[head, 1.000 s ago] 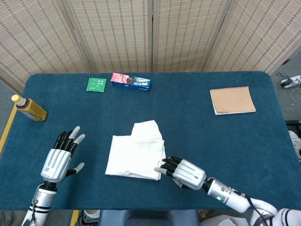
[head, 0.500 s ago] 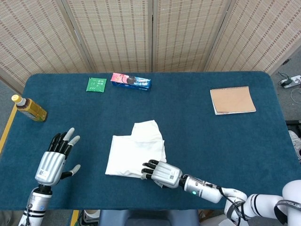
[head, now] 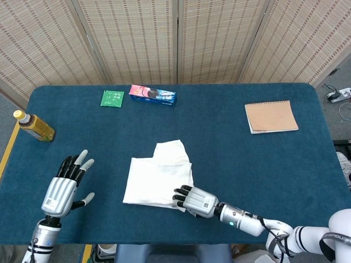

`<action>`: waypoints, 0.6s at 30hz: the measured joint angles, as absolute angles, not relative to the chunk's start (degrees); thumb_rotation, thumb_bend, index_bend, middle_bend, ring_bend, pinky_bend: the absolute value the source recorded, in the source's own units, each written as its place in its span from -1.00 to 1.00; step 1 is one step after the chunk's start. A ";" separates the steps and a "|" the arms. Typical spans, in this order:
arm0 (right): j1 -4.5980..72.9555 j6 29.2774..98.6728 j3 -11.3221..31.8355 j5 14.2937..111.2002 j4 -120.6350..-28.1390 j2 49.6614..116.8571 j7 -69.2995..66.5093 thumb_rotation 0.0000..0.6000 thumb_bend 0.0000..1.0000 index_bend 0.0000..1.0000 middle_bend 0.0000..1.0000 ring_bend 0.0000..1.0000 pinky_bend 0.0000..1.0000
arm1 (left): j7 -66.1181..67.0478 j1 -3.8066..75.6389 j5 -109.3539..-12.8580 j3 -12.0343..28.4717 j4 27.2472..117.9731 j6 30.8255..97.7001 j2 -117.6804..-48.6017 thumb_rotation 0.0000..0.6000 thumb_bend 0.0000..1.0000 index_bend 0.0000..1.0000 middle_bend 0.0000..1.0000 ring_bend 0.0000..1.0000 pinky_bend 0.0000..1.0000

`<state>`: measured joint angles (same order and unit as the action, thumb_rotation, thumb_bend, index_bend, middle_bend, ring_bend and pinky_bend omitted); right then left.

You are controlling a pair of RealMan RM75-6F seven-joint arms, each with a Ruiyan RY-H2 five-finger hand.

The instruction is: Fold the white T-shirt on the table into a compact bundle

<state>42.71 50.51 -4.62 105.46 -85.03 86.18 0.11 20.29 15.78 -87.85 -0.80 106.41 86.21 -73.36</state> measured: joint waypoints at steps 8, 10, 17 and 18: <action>42.31 52.61 -5.92 104.90 -84.72 84.83 -0.18 1.00 0.56 -0.49 -0.61 -0.81 -0.68 | 20.11 14.90 -88.66 -0.40 106.78 85.97 -73.07 1.00 -0.60 -0.71 -0.96 -0.96 -1.00; 42.21 52.47 -6.47 104.58 -84.17 84.89 -0.14 1.00 0.56 -0.49 -0.61 -0.81 -0.68 | 20.14 14.76 -88.76 -0.34 106.78 85.85 -73.09 1.00 -0.60 -0.71 -0.96 -0.96 -1.00; 41.61 56.02 -7.06 105.30 -83.83 84.55 -1.37 1.00 0.50 -0.49 -0.61 -0.81 -0.68 | 19.76 14.36 -88.73 0.34 106.50 85.36 -73.11 1.00 -0.60 -0.70 -0.96 -0.96 -1.00; 41.40 57.52 -7.00 105.59 -83.87 84.28 -1.83 1.00 0.48 -0.49 -0.61 -0.81 -0.68 | 19.72 14.33 -88.66 0.47 106.48 85.32 -73.09 1.00 -0.60 -0.70 -0.96 -0.96 -1.00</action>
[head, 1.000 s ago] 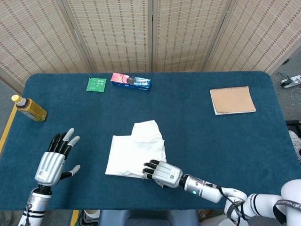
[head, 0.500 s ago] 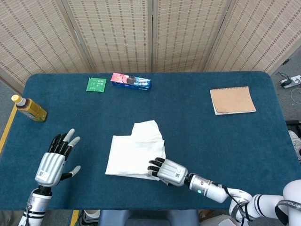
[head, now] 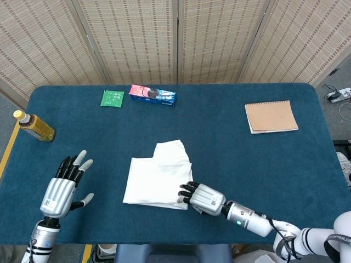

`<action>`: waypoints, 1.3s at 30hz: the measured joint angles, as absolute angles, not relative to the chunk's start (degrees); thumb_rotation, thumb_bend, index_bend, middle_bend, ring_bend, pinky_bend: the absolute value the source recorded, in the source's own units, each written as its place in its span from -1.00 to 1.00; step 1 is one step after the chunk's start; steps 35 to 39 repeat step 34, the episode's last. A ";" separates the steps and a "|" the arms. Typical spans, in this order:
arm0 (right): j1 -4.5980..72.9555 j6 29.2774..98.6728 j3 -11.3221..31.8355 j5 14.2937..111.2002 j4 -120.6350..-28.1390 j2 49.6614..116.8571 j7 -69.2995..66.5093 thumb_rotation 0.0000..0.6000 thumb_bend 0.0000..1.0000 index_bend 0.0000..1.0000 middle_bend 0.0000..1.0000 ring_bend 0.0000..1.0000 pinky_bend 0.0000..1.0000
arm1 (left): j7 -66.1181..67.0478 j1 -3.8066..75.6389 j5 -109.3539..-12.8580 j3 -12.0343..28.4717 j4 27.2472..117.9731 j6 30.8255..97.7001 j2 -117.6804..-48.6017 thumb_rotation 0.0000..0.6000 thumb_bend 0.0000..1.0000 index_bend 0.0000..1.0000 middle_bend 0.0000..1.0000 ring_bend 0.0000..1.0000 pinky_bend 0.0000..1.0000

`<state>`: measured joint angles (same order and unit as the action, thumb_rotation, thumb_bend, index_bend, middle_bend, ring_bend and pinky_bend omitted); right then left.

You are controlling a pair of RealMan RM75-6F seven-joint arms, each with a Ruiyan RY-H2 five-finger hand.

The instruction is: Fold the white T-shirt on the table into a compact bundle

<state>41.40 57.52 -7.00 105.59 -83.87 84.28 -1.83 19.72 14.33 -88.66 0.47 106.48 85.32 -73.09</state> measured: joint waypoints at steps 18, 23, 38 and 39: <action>26.84 77.15 -6.11 98.03 -93.29 66.26 4.94 1.00 -0.28 -0.49 -0.61 -0.80 -0.67 | 15.90 12.14 -85.55 2.09 103.15 85.54 -68.59 1.00 -0.60 -0.67 -0.96 -0.96 -1.00; 21.14 82.70 -6.24 95.28 -94.55 62.94 6.00 1.00 -0.35 -0.59 -0.63 -0.80 -0.65 | 15.32 11.23 -83.84 1.69 101.22 84.51 -67.04 1.00 -0.60 -0.66 -0.96 -0.96 -1.00; 11.37 92.23 -5.63 92.69 -94.43 60.33 5.95 1.00 -0.35 -0.66 -0.64 -0.80 -0.62 | 12.73 8.43 -84.18 1.60 98.12 87.62 -68.20 1.00 -0.60 -0.67 -0.96 -0.96 -1.00; 11.37 92.23 -5.63 92.69 -94.43 60.33 5.95 1.00 -0.35 -0.66 -0.64 -0.80 -0.62 | 12.73 8.43 -84.18 1.60 98.12 87.62 -68.20 1.00 -0.60 -0.67 -0.96 -0.96 -1.00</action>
